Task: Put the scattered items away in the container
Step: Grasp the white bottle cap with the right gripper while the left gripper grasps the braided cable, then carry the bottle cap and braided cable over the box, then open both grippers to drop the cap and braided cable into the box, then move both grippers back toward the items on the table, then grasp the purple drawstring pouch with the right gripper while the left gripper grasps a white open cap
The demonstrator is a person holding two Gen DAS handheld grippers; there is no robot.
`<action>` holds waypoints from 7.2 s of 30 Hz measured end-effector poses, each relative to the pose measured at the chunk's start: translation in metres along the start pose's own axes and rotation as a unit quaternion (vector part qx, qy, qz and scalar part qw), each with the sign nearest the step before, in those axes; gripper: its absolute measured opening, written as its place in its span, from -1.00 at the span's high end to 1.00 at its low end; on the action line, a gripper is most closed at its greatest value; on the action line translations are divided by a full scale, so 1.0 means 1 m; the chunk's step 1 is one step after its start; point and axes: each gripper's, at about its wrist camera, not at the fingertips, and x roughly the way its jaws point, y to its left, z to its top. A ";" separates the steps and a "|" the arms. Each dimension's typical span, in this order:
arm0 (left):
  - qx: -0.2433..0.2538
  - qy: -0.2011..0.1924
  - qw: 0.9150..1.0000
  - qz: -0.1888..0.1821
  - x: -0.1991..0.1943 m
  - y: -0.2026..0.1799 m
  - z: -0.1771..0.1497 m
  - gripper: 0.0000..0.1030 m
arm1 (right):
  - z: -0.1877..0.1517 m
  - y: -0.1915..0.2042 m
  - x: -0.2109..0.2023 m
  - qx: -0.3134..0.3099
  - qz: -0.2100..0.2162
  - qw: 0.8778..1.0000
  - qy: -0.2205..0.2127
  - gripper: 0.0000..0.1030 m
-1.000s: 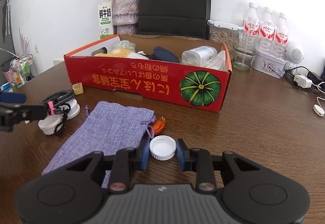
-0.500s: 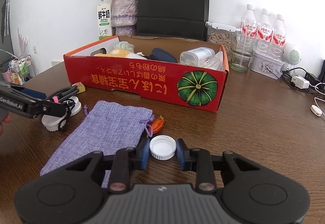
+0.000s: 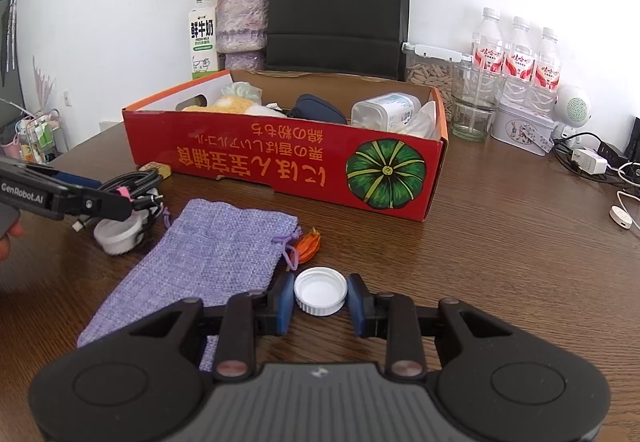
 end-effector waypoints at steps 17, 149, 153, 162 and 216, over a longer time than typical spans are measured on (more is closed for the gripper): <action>0.000 -0.056 0.998 0.037 -0.025 -0.022 -0.008 -0.73 | -0.001 0.005 -0.006 -0.003 -0.022 1.000 -0.014 0.47; -0.004 -0.198 0.972 0.124 -0.033 -0.037 0.042 -1.00 | 0.075 0.029 0.007 0.028 -0.070 0.993 -0.091 -1.00; -0.005 -0.186 0.974 0.128 -0.040 -0.037 0.025 -1.00 | 0.059 0.032 -0.004 0.034 -0.067 0.994 -0.083 -1.00; -0.003 -0.157 0.978 0.134 -0.055 -0.032 -0.004 -1.00 | 0.019 0.028 -0.028 0.043 -0.063 0.996 -0.052 -1.00; 0.010 -0.060 0.994 0.086 -0.037 -0.047 -0.034 -1.00 | 0.007 0.029 -0.030 0.052 -0.008 0.995 -0.085 0.81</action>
